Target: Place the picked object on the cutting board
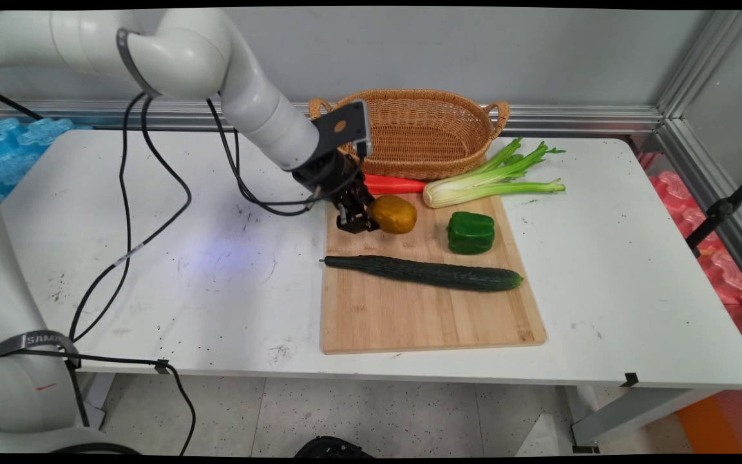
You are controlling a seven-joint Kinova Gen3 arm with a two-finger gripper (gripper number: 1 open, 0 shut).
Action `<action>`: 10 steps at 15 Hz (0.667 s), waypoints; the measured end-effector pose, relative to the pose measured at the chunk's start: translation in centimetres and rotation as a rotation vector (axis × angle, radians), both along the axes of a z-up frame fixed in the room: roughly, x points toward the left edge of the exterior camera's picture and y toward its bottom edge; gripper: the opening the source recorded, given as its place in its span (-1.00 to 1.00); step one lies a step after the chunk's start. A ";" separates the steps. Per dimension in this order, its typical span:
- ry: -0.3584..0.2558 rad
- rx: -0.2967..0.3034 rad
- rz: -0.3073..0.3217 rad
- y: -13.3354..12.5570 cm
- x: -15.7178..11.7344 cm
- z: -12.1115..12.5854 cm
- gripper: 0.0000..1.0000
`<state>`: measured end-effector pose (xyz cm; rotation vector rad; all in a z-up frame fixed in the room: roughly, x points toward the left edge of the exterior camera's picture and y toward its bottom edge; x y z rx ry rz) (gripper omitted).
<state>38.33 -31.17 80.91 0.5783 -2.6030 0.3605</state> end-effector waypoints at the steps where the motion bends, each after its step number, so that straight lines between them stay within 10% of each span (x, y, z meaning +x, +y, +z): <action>1: 0.000 0.000 -0.001 -0.1 -0.1 -0.4 -1.00; 6: 0.001 -0.001 -0.002 -0.3 -0.2 -2.0 -1.00; 7: 0.001 -0.002 -0.003 -0.4 -0.3 -2.3 1.00; 10: 0.004 -0.005 -0.006 -0.5 -0.4 -2.8 1.00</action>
